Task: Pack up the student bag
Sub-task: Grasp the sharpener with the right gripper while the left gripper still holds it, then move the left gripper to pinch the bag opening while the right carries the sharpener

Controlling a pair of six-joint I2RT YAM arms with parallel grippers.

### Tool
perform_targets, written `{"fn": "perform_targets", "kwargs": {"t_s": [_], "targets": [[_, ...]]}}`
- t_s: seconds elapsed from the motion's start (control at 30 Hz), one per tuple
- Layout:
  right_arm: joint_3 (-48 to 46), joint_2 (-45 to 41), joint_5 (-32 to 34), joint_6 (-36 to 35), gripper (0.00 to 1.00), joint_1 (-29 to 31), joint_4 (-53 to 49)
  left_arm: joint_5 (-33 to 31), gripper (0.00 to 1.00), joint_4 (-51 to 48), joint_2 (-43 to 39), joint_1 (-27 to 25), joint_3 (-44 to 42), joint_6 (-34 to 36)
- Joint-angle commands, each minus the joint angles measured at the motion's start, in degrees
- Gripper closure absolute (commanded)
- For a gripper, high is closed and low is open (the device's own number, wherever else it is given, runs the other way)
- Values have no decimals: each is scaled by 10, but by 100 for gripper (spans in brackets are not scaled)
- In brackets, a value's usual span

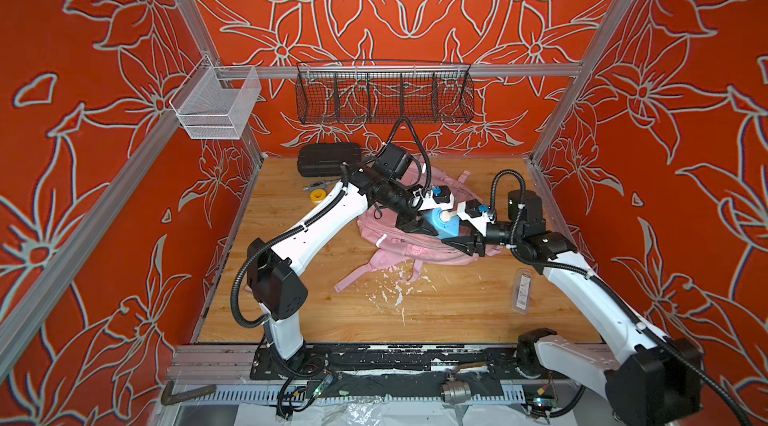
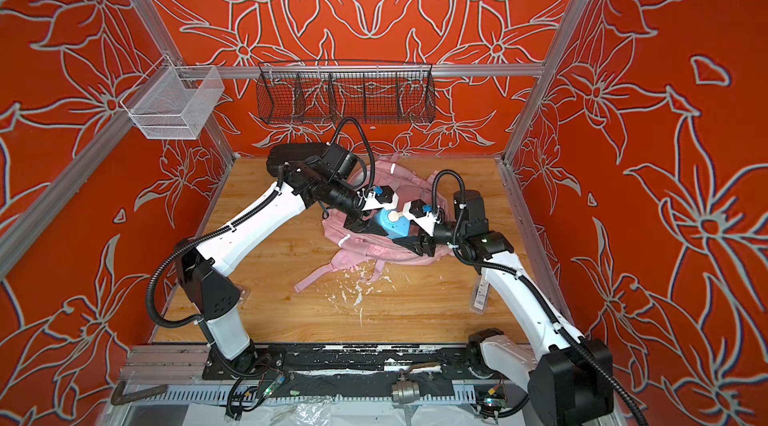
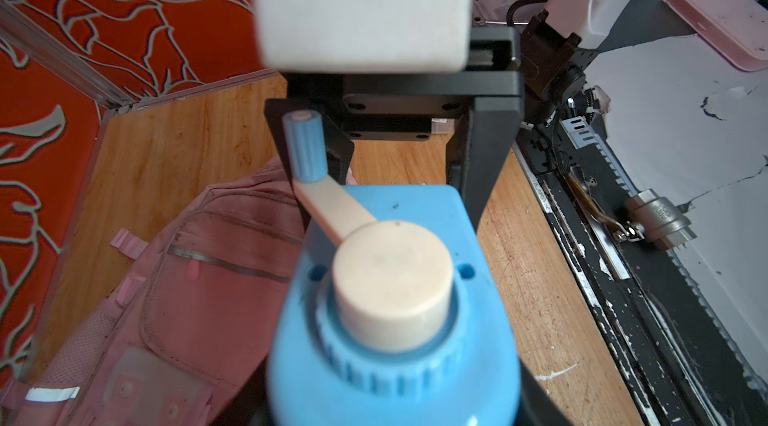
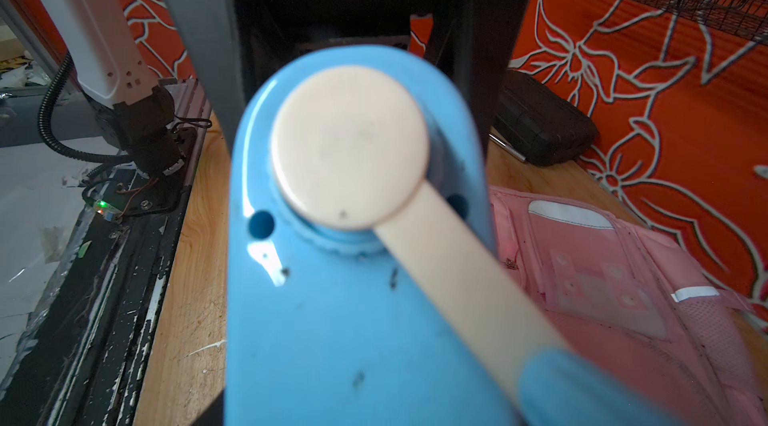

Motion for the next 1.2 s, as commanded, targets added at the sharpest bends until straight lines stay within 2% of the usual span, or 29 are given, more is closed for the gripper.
{"fn": "perform_targets", "kwargs": {"t_s": [0.0,0.23,0.37,0.63,0.83,0.87,0.97,1.03,1.1,1.13,1.17], "targets": [[-6,-24,-35,12,35,7,40,24,100,-20,8,-2,16,11],[-24,-51,-31,40,25,-3,73,26,100,-21,6,-2,14,11],[-16,-39,-46,22,26,-5,38,31,100,-9,-1,-2,10,10],[8,-16,-66,8,36,-5,7,49,100,-20,2,-2,16,18],[10,-12,-74,22,54,-5,24,42,100,-25,3,-2,14,18],[10,-11,-72,25,56,-6,24,39,94,-22,3,-2,13,14],[10,-12,-60,27,59,-6,18,9,57,33,-12,-2,-7,-48],[7,-17,-47,31,61,-10,13,-20,26,82,-27,4,-23,-100],[1,-24,-27,42,65,-18,13,-39,12,139,-46,24,-37,-182],[-4,-28,-20,47,66,-23,15,-39,1,163,-53,36,-42,-214],[-10,-35,-7,55,66,-28,20,-47,2,197,-62,48,-52,-262]]}}
